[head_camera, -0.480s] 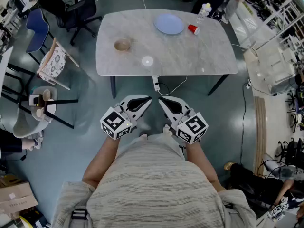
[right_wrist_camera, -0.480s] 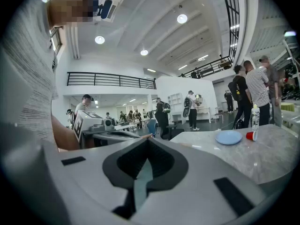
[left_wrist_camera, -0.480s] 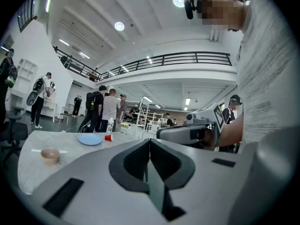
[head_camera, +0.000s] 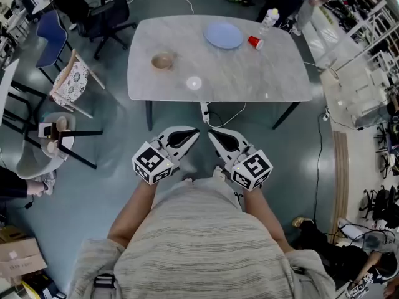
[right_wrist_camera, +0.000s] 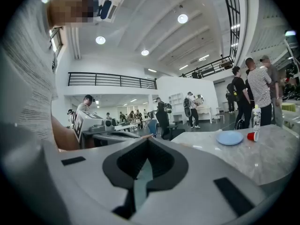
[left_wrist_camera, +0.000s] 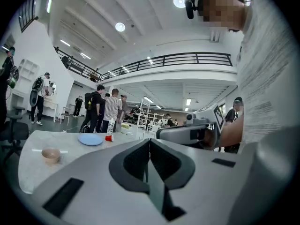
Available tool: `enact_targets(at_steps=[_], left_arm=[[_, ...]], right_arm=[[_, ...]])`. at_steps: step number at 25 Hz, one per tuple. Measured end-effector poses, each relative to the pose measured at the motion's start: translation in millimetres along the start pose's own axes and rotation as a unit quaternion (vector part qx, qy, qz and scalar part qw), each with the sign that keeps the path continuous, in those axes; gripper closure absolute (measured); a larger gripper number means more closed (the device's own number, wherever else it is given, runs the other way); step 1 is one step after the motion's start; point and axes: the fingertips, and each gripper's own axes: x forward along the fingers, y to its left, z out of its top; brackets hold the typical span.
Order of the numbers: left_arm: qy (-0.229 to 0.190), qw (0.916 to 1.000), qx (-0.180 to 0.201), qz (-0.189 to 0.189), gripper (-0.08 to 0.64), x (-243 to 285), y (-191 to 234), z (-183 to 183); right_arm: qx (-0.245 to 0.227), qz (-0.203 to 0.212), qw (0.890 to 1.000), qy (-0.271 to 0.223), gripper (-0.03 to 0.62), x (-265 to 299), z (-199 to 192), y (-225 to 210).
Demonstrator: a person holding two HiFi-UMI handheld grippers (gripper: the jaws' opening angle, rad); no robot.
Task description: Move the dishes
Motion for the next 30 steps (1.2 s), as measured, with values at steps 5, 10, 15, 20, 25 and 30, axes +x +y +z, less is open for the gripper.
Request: enact_targets(at_steps=[5, 10, 15, 20, 25, 30], left_arm=[[-0.001, 1.0, -0.001, 0.001, 0.54, -1, -3, -2], [-0.001, 1.0, 0.0, 0.0, 0.54, -4, -3, -3], [-0.002, 1.0, -0.003, -0.003, 0.54, -9, -8, -4], [-0.002, 1.0, -0.006, -0.003, 0.54, -8, -4, -7], [0.0, 1.0, -0.008, -0.006, 0.54, 1, 0, -7], [0.002, 1.0, -0.01, -0.001, 0.54, 28, 23, 0]], right_arm=[[0.007, 0.014, 1.0, -0.011, 0.575, -2, 1, 6], [0.025, 0.03, 0.999, -0.017, 0.574, 2, 1, 12], [0.019, 0.031, 0.999, -0.003, 0.574, 2, -5, 20], [0.008, 0.03, 1.0, 0.004, 0.574, 6, -7, 19], [0.005, 0.03, 1.0, 0.004, 0.574, 11, -6, 10], [0.006, 0.034, 0.999, 0.004, 0.574, 19, 2, -25]])
